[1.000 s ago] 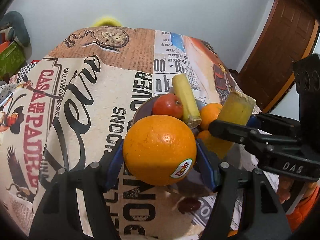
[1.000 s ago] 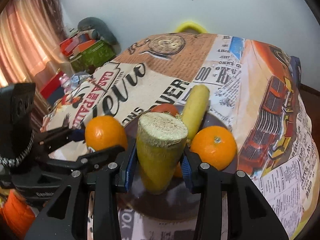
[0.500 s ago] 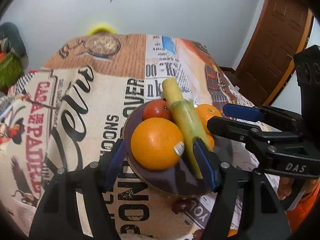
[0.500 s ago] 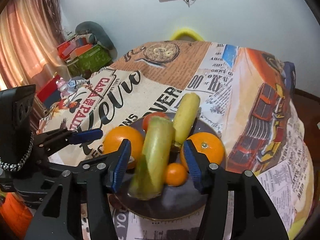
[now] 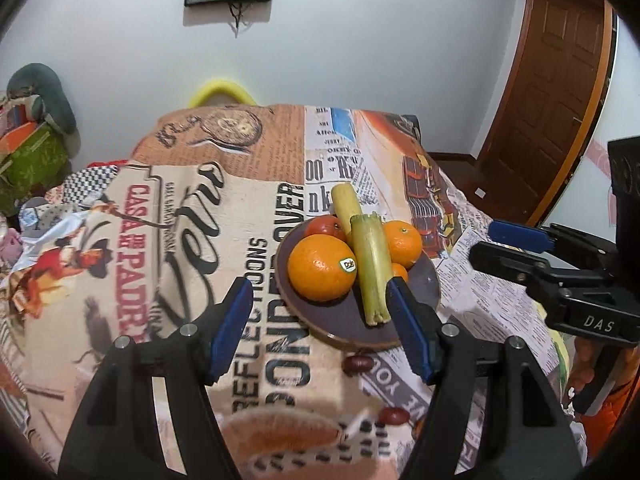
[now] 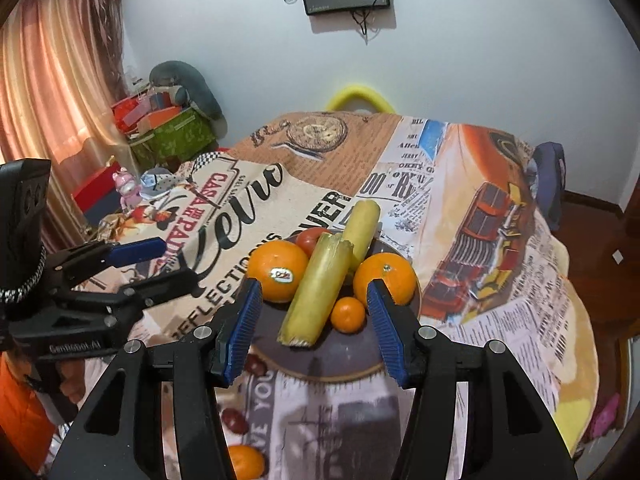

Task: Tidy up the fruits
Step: 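Lower the squash onto the plate with the right tool while the left tool places the orange, then grasp the pomelo segment with the left tool while the right tool grasps a tangerine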

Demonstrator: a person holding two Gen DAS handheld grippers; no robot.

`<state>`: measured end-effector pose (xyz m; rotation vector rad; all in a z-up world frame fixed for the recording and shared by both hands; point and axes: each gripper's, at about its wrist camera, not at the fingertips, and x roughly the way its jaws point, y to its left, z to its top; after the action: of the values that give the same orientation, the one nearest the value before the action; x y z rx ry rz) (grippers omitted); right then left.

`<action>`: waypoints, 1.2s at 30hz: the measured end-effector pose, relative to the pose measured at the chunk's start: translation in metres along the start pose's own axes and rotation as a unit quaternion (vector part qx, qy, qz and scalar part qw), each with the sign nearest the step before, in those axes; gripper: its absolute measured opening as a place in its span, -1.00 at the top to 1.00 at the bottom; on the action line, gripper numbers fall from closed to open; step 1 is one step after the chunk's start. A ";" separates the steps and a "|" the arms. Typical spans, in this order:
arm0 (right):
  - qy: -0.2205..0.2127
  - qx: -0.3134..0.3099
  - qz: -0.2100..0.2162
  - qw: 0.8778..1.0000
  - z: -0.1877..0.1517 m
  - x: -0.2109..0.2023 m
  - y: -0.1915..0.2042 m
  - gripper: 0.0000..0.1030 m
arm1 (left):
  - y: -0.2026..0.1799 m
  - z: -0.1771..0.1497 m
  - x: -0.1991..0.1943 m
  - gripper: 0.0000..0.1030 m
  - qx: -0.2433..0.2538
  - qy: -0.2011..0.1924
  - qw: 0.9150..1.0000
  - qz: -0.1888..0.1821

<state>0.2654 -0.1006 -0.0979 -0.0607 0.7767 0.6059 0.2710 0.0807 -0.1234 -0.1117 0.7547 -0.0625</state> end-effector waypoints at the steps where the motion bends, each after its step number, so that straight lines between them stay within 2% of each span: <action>1: -0.004 -0.001 -0.003 1.000 -0.002 -0.006 0.003 0.01 | 0.001 -0.002 -0.009 -0.33 0.000 -0.005 1.000 0.003; 7: -0.014 -0.010 -0.019 1.000 -0.016 -0.033 0.020 -0.05 | 0.006 -0.015 -0.046 -0.33 -0.001 -0.015 1.000 0.018; 13: -0.004 -0.015 -0.025 1.000 -0.031 -0.044 0.033 -0.06 | 0.020 -0.034 -0.067 -0.34 -0.009 -0.009 0.999 0.036; 17: 0.009 -0.024 -0.032 0.999 -0.045 -0.043 0.044 -0.22 | 0.031 -0.052 -0.072 -0.37 -0.012 0.008 0.999 0.048; 23: 0.050 -0.025 -0.034 0.998 -0.069 -0.026 0.055 -0.25 | 0.043 -0.083 -0.057 -0.52 -0.011 0.050 0.997 0.060; 28: 0.083 -0.013 -0.029 0.996 -0.087 -0.009 0.059 -0.25 | 0.047 -0.102 -0.031 -0.53 -0.003 0.088 0.995 0.054; 36: 0.119 0.005 -0.016 0.993 -0.103 0.011 0.055 -0.25 | 0.041 -0.118 0.015 -0.55 0.039 0.141 0.988 0.057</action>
<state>0.1761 -0.0771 -0.1702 -0.1381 1.0082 0.5711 0.2016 0.1111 -0.2235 0.0165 1.0383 0.0017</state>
